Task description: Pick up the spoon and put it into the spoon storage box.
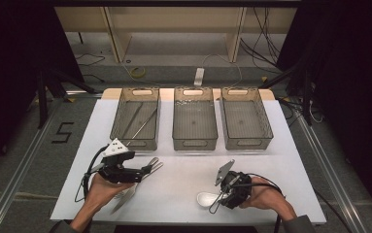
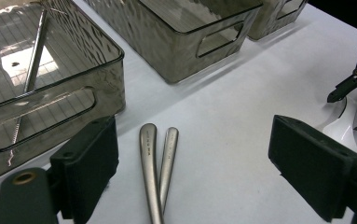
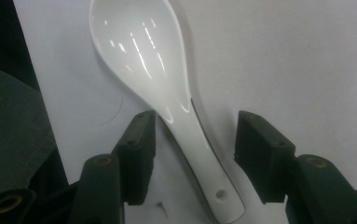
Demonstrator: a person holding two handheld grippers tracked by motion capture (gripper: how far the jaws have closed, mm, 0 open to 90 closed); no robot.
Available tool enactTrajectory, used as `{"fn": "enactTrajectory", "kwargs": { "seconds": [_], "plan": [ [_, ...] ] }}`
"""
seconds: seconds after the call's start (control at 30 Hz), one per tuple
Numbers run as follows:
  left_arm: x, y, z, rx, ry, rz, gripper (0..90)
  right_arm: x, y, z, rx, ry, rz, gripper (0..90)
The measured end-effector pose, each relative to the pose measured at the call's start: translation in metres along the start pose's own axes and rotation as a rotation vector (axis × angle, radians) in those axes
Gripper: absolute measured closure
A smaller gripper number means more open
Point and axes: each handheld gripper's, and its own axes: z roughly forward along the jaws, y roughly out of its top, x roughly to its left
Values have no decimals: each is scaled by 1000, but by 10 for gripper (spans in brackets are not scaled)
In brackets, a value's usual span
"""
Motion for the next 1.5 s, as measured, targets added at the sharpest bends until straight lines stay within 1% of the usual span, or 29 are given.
{"fn": "enactTrajectory", "kwargs": {
  "seconds": [0.03, 0.07, 0.1, 0.13, 0.2, 0.3, 0.33, 0.37, 0.53, 0.63, 0.67, 0.7, 0.73, 0.8, 0.83, 0.87, 0.93, 0.97, 1.03, 1.07, 1.1, 1.13, 1.23, 1.27, 1.33, 1.37, 1.43, 1.47, 1.5],
  "plan": [
    [0, 0, 0, 0, -1, -1, 153, 0, -1, 1, 6, -7, -12, 518],
    [0, 0, 0, 2, -3, 2, 153, 1, 0, 1, 25, -8, 11, 522],
    [0, 0, 0, 3, -2, 2, 153, -1, -1, 3, 27, -13, -2, 529],
    [0, 0, 0, 4, -1, 4, 153, -1, -2, 3, 20, -6, -1, 540],
    [0, 0, 1, 4, 1, 3, 153, 0, -1, 2, 26, -5, -6, 567],
    [-1, 0, 1, 7, 1, 6, 154, 1, 0, 1, 36, 6, 14, 600],
    [-1, 0, 1, 8, 1, 9, 154, 2, -1, 2, 30, 3, 12, 607],
    [-1, 0, 1, 8, 1, 11, 154, 1, -1, 2, 25, 4, -6, 615],
    [-1, 0, 2, 11, 3, 14, 154, 1, -1, 2, 26, 10, -20, 671],
    [-1, 0, 2, 13, 2, 15, 154, 2, 0, 0, 42, 19, -16, 708],
    [-1, 0, 2, 13, 1, 14, 154, 2, 0, 0, 42, 20, -24, 722],
    [-1, 0, 2, 12, 1, 15, 154, 3, 0, 0, 38, 21, -19, 738],
    [-1, 0, 2, 13, 0, 12, 154, 2, 0, 1, 34, 17, -38, 754],
    [-1, 0, 2, 14, 1, 16, 154, 4, 1, 2, 32, 14, -42, 778],
    [-1, 0, 2, 13, 1, 16, 154, 4, 2, 1, 43, 13, -50, 783],
    [-1, 0, 3, 11, 2, 14, 154, 5, 2, 1, 39, 14, -34, 789],
    [-1, 0, 3, 14, 2, 13, 155, 4, 2, 0, 41, 15, -32, 794],
    [-1, 0, 3, 14, 3, 13, 155, 3, 1, 0, 43, 8, -51, 804],
    [-1, 0, 3, 14, 2, 14, 155, 2, 1, -3, 22, -19, -43, 863],
    [-1, 0, 3, 14, 2, 14, 156, 0, 1, -4, 15, -23, -35, 864],
    [-1, 0, 3, 15, 2, 13, 156, 0, 0, -4, 19, -13, -26, 864],
    [-1, 0, 3, 16, 3, 13, 156, 0, 0, -2, 26, -14, -37, 864],
    [-1, 0, 3, 16, 6, 13, 156, 1, 1, -4, 18, -11, -36, 865],
    [-1, 0, 3, 16, 6, 12, 156, 1, 1, -6, 1, -18, -33, 865],
    [0, 1, 3, 13, 5, 3, 156, -1, 1, -10, -8, -27, -40, 865],
    [0, 1, 3, 13, 3, 1, 157, -3, 1, -11, -22, -34, -40, 866],
    [0, 1, 3, 17, 7, 3, 156, -7, 1, -13, -37, -45, -29, 866],
    [0, 1, 3, 22, 6, 5, 157, -7, 1, -15, -37, -52, -6, 866],
    [0, 0, 4, 24, 7, 4, 157, -9, 2, -17, -44, -54, 2, 866]
  ]
}}
